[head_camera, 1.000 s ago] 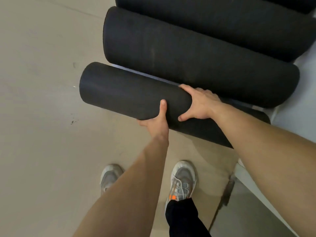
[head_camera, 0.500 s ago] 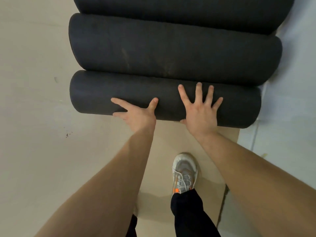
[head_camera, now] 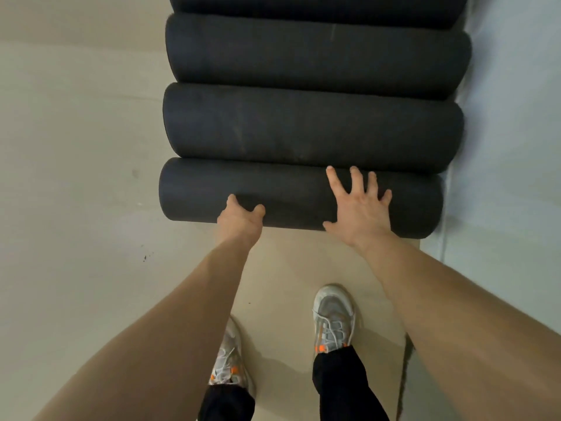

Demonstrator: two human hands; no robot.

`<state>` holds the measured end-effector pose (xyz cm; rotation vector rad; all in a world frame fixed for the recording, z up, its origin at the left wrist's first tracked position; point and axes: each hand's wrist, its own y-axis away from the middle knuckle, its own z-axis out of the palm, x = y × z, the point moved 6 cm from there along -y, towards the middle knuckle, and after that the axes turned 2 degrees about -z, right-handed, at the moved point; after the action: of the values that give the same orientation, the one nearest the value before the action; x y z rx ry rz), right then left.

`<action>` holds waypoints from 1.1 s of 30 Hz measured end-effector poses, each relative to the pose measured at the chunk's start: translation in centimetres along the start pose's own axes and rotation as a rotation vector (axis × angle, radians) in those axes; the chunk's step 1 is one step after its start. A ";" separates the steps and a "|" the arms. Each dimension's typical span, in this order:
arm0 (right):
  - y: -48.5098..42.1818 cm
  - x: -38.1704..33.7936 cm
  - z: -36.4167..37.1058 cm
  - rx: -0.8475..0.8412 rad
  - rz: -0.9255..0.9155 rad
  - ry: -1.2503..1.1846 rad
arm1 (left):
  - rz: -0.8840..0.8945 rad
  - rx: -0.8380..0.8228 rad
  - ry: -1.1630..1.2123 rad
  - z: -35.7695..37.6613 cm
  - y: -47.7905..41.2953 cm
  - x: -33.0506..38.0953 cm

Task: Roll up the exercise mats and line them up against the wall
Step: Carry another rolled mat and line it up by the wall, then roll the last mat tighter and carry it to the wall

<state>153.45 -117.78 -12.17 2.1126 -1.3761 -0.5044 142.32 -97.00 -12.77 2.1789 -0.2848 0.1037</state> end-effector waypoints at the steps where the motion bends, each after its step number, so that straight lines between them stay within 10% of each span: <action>1: 0.8 -0.1 -1.2 0.005 0.001 -0.011 | 0.054 -0.013 -0.052 -1.2 0.8 0.0; 20: 19.0 -15.2 -31.0 0.020 -0.214 0.067 | 0.294 0.051 -0.109 -30.1 22.9 2.9; 33: 40.7 -53.1 -38.7 -0.021 -0.720 0.329 | 0.000 0.304 0.177 -54.0 36.2 -28.6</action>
<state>126.13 -72.28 44.01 2.5016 -0.4024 -0.4045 107.48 -68.90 42.35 2.4506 -0.1772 0.3581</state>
